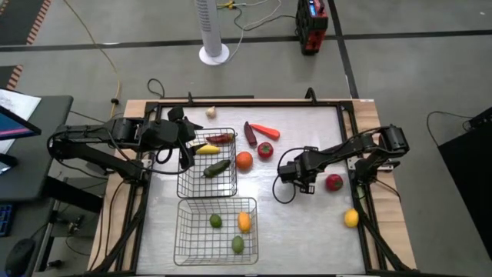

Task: Sort produce into baskets
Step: Put the top yellow lemon into the gold wire basket

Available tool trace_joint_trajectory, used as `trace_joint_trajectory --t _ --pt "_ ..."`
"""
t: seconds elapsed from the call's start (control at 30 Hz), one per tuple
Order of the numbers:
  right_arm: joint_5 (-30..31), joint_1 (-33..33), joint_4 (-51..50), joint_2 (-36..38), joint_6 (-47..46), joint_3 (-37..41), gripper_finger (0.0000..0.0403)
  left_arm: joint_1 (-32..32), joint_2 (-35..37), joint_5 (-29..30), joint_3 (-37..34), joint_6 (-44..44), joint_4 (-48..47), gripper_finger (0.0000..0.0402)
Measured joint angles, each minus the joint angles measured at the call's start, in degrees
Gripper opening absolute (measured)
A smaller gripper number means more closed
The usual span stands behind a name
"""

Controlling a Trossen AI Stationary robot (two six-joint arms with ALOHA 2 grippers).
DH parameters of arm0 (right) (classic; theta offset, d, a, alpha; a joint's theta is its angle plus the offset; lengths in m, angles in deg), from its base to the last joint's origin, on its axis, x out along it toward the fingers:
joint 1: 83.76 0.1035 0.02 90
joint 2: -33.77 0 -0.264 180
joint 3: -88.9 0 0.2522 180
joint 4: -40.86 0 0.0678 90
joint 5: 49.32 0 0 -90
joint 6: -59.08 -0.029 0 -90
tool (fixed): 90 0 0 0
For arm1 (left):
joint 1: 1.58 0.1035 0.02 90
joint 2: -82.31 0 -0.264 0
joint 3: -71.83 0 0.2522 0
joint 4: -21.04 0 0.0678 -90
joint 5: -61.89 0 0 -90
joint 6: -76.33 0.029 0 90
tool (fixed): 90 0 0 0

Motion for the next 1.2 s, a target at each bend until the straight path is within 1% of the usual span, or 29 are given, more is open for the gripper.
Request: trace_joint_trajectory --t 0.1,0.17,0.23,0.33,0.53,0.73,0.8,0.9,1.0,1.07,1.2 --pt "0.0 0.0 -0.1 0.0 0.0 0.0 0.0257 0.0 0.0 0.0 0.0 0.0 0.0 0.0249" --pt "0.0 0.0 0.5 0.0 0.0 0.0 0.0293 0.0 0.0 0.0 0.0 0.0 0.0 0.0249" --pt "-0.4 0.1 1.8 0.0 0.0 0.0 0.0319 0.0 0.0 0.0 0.0 0.0 0.0 0.0249" --pt "-3.2 0.2 2.4 0.0 -0.1 0.0 0.0342 0.0 0.0 0.0 0.0 0.0 0.1 0.0249" --pt "-9.1 -1.2 2.8 1.2 -5.4 -0.1 0.0351 0.0 0.0 -0.1 0.0 -0.3 0.0 0.0249" --pt "-9.1 -2.8 7.0 4.9 -15.8 -1.3 0.0352 0.0 0.0 -0.2 0.0 -0.3 0.1 0.0249" --pt "-7.8 -3.4 8.9 6.5 -19.3 -1.3 0.0352 0.0 0.0 -0.2 0.0 -0.5 0.1 0.0249" --pt "-1.9 -4.1 9.0 8.0 -25.0 -1.4 0.0352 0.0 0.0 -0.2 0.0 -0.7 0.1 0.0249" --pt "2.2 -4.5 8.9 8.4 -27.3 -1.4 0.0352 0.0 0.0 -0.2 0.0 -0.7 -0.1 0.0249" --pt "3.2 -4.4 10.5 8.3 -28.1 -1.3 0.0352 0.0 0.0 -0.2 0.0 -0.7 -0.1 0.0249" --pt "3.5 -3.8 14.2 6.7 -28.1 0.0 0.0352 0.0 0.0 -0.2 0.0 -0.7 -0.2 0.0249"
